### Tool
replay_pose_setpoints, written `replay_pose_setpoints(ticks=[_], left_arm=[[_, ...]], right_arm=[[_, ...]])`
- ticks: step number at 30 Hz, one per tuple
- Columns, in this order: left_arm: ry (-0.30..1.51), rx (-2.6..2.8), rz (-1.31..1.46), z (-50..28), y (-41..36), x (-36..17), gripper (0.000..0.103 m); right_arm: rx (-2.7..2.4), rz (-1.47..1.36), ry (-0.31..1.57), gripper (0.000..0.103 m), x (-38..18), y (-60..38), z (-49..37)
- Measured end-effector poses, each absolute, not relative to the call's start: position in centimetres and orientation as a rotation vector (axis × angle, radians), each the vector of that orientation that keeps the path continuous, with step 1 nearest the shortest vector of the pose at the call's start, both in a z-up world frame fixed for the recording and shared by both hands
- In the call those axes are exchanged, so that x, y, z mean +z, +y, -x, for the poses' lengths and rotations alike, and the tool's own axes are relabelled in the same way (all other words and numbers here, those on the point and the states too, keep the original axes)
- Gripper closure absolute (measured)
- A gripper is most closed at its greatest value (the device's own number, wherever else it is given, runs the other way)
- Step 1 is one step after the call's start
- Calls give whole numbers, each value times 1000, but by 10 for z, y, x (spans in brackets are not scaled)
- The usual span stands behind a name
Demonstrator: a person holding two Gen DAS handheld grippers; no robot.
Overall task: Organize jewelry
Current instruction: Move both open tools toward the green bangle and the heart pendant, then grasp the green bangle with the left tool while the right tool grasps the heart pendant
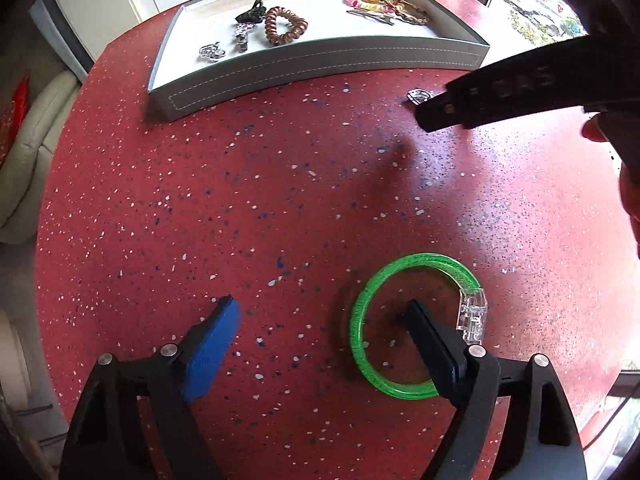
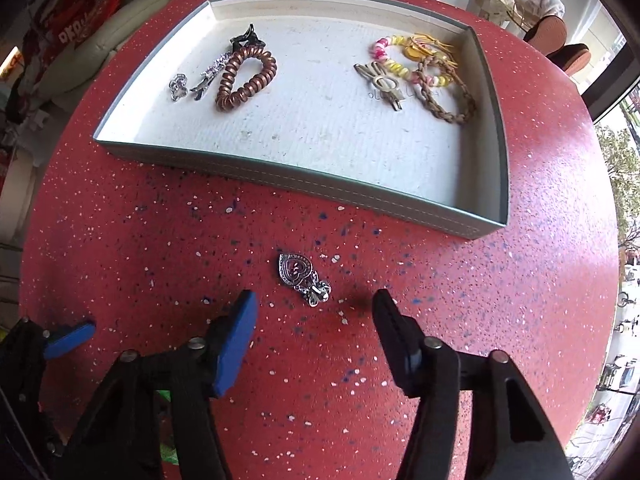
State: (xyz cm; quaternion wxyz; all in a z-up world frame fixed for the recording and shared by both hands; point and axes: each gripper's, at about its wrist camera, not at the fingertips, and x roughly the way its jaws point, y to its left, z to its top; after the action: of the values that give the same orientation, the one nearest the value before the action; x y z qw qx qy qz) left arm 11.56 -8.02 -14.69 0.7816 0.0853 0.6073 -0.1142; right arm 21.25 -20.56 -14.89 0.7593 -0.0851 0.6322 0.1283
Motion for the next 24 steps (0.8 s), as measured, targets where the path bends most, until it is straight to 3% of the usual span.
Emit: replay_pose_setpoints(ticks=[4, 6, 10, 12, 14, 16, 19, 24], left_arm=[[1302, -253, -187, -115, -92, -147, 13], [1295, -257, -187, -114, -94, -146, 19], [1289, -281, -199, -110, -98, -144, 33], [1287, -293, -208, -110, -101, -143, 38], [1278, -311, -218, -108, -104, -140, 48], [1272, -325, -224, -108, -108, -139, 61], [1278, -348, -198, -111, -108, -140, 77], [1300, -374, -96, -116, -99, -139, 79]], right_arm=[[272, 229, 1358, 54, -149, -199, -213], [273, 229, 1355, 67, -148, -197, -215], [276, 222, 1356, 76, -148, -193, -215], [281, 220, 1356, 87, -147, -193, -216], [284, 203, 1357, 89, -146, -194, -215], [284, 172, 1360, 98, -141, -202, -210], [278, 109, 1365, 99, -138, -209, -210], [281, 17, 1370, 99, -131, -223, -206]])
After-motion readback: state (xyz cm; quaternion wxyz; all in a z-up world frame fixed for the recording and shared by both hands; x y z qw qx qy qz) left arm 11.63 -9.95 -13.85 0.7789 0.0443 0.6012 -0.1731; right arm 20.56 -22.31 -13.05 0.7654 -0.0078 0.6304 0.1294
